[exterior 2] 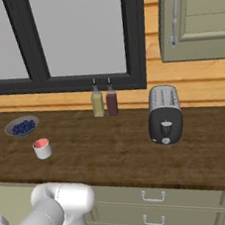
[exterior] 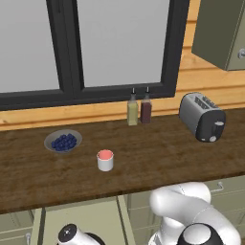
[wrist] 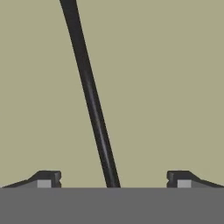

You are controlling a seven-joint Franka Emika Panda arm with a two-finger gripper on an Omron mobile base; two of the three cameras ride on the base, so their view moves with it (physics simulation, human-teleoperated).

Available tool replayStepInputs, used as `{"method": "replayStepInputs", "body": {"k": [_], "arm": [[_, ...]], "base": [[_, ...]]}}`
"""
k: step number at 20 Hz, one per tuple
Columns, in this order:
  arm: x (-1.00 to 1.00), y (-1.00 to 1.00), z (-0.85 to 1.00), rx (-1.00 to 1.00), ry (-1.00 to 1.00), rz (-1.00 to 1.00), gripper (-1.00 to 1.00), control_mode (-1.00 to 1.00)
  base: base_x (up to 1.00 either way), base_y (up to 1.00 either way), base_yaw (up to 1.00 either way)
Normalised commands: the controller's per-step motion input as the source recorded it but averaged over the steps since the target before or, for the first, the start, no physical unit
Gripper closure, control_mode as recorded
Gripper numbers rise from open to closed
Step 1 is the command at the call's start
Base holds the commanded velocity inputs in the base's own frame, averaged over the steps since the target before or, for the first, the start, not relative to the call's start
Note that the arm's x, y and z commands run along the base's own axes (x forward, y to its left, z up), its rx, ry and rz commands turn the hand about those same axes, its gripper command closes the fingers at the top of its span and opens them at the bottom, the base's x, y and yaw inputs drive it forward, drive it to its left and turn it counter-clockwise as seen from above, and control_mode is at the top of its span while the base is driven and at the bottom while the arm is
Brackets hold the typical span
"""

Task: Pick the ladle from the drawer and place it on the counter.

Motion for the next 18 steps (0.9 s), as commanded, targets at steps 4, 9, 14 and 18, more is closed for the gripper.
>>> {"method": "replayStepInputs", "body": {"k": [4,9,14,18], "arm": [[-0.02,0.11,-0.65,-0.02,0.01,0.0,1.0,-1.0],[-0.34,0.02,-0.68,0.0,0.03,0.0,1.0,-1.0],[-0.67,0.05,-0.29,0.0,0.04,0.0,1.0,-1.0],[-0.72,0.0,0.16,0.0,-0.06,0.0,1.0,-1.0]], "base": [[0.0,0.0,0.0],[0.0,0.0,0.0],[0.0,0.0,0.0],[0.0,0.0,0.0]]}}
